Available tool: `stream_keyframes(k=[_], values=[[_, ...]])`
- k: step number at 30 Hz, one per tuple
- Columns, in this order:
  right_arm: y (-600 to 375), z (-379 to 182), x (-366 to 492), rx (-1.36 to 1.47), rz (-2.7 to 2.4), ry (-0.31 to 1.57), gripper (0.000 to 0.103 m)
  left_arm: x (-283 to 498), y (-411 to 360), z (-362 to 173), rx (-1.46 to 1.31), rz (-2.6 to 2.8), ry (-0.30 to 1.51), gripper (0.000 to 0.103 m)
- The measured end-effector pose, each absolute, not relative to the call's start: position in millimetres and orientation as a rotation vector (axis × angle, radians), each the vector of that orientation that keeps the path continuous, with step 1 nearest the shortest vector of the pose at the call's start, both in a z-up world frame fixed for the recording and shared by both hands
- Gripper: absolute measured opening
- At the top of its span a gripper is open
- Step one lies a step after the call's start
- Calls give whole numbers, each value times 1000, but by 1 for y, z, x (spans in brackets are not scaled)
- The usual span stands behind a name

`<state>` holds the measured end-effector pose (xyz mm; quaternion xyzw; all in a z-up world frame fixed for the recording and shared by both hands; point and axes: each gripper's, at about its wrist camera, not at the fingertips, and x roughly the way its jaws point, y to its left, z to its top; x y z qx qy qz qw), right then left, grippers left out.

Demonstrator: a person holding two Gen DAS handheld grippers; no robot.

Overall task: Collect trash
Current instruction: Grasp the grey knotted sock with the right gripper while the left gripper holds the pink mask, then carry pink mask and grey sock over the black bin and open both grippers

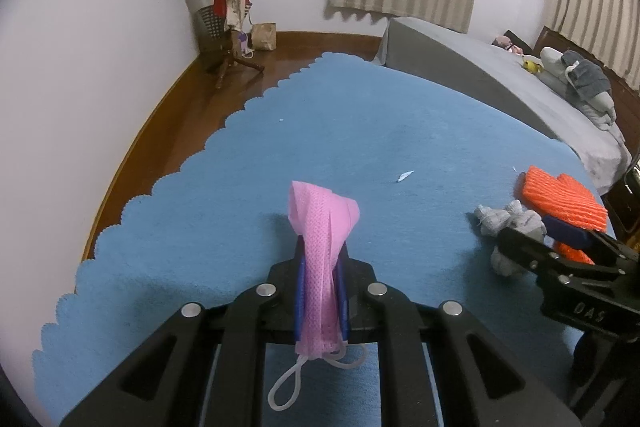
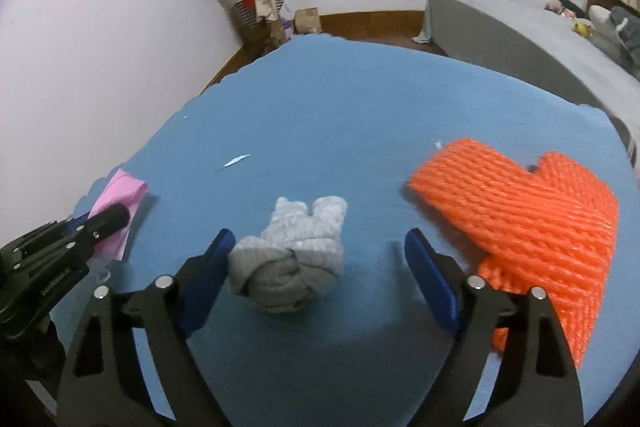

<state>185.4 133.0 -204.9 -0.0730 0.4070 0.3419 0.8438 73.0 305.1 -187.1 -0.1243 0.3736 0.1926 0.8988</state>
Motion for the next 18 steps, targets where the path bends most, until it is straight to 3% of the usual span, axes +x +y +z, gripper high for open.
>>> stream_keyframes(k=[4,18], values=[[140,-203,181,-151,791,880,49,74,303,-187,-258,398,773,13],[94,-162,163,-107,775,826,46,71,288,-168,-247,380,741,13]])
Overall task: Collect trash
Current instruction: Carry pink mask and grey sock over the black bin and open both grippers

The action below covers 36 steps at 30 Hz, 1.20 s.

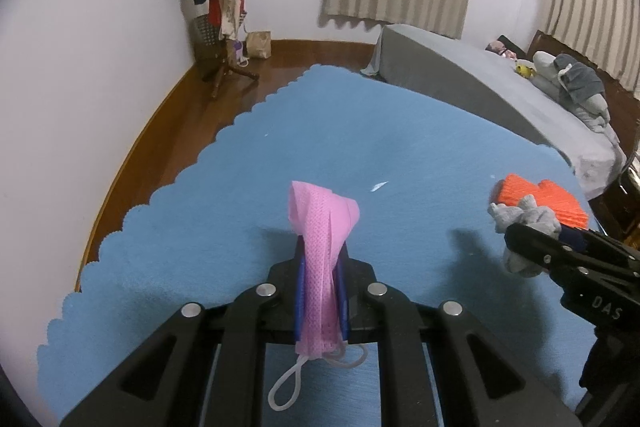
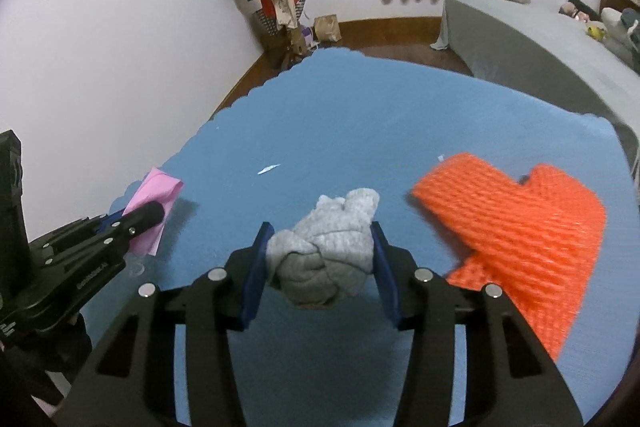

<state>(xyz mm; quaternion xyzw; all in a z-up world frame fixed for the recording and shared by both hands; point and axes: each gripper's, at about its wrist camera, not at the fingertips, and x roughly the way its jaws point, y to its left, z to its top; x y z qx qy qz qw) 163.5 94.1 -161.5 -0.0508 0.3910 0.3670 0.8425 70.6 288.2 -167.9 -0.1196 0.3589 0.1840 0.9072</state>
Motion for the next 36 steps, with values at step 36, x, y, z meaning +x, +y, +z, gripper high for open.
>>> stream_keyframes(k=[36], values=[[-102,-53,114,24,566,601,47,77,113,-65,-158,62,575,13]])
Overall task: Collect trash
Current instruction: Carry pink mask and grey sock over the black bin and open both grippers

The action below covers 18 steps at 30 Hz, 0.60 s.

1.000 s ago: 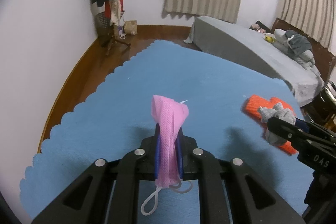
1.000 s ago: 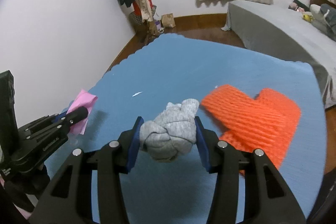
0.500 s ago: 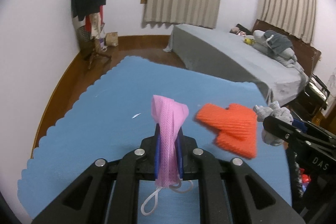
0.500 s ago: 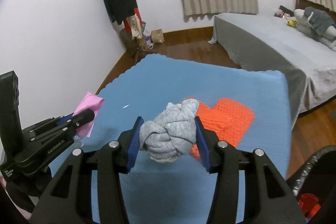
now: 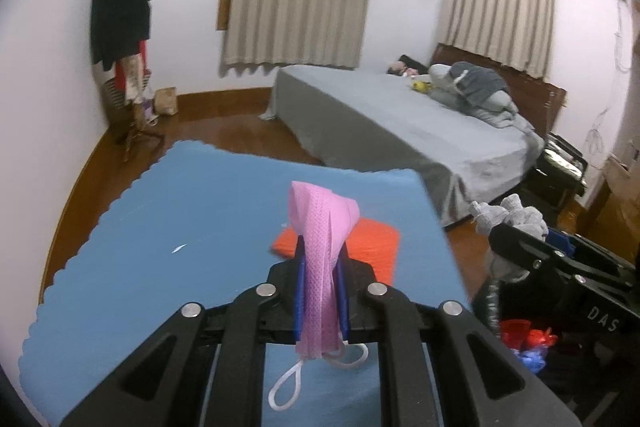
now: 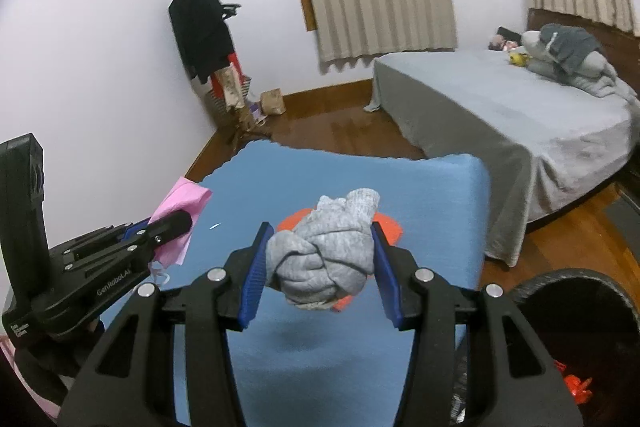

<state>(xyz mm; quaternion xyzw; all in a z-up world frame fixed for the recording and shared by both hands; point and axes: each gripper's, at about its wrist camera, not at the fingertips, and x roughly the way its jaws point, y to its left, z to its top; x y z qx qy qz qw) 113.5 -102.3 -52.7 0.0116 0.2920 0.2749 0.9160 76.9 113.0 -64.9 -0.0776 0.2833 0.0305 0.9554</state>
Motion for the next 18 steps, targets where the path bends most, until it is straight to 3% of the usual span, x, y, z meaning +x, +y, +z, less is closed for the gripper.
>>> stream_keyframes(k=[18], values=[[-219,-46,84,49,338,524,47,78,-6,-41,-67,-184,520,13]])
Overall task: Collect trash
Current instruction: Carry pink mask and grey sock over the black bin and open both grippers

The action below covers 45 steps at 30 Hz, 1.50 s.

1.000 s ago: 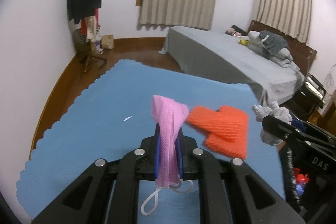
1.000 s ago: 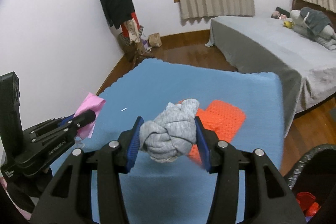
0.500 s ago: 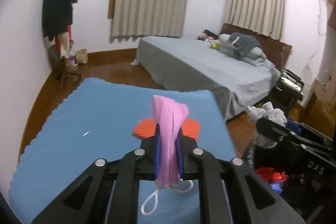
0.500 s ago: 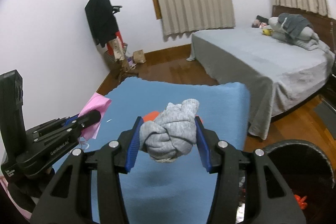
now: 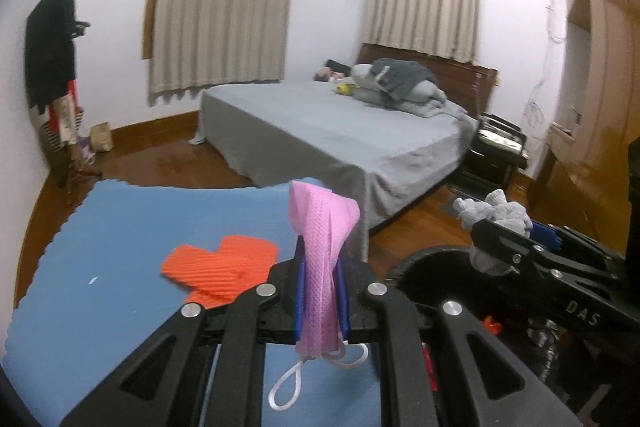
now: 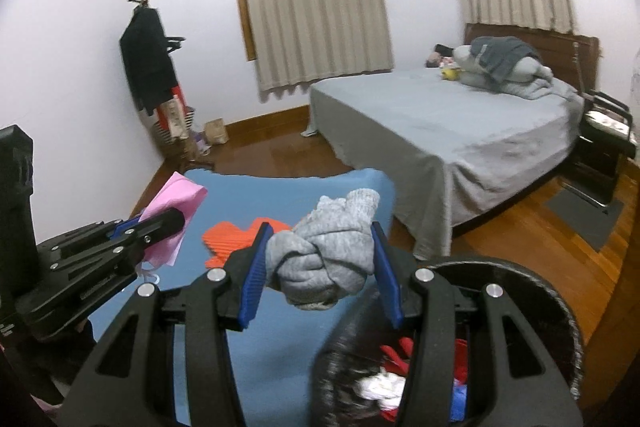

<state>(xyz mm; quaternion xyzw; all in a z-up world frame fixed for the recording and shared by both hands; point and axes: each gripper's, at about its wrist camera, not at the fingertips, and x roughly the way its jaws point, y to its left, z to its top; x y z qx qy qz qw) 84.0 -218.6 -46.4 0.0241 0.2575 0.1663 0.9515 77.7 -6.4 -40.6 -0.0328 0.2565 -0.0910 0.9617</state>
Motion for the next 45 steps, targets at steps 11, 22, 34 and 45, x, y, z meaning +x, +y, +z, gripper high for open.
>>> stream_keyframes(k=[11,22,34,45], values=[[-281,-59,69,78,203,530,47,82,-64,-47,-34,-326,528,13],[-332,-79,62,101,82,564,47,97,-108,-67,-28,-431,568,13],[-354,-94,60,118,23,592,47,110,-150,-89,-18,-513,614,13],[-373,-105,66,127,-27,608,61,119,-165,-104,-28,-584,670,44]])
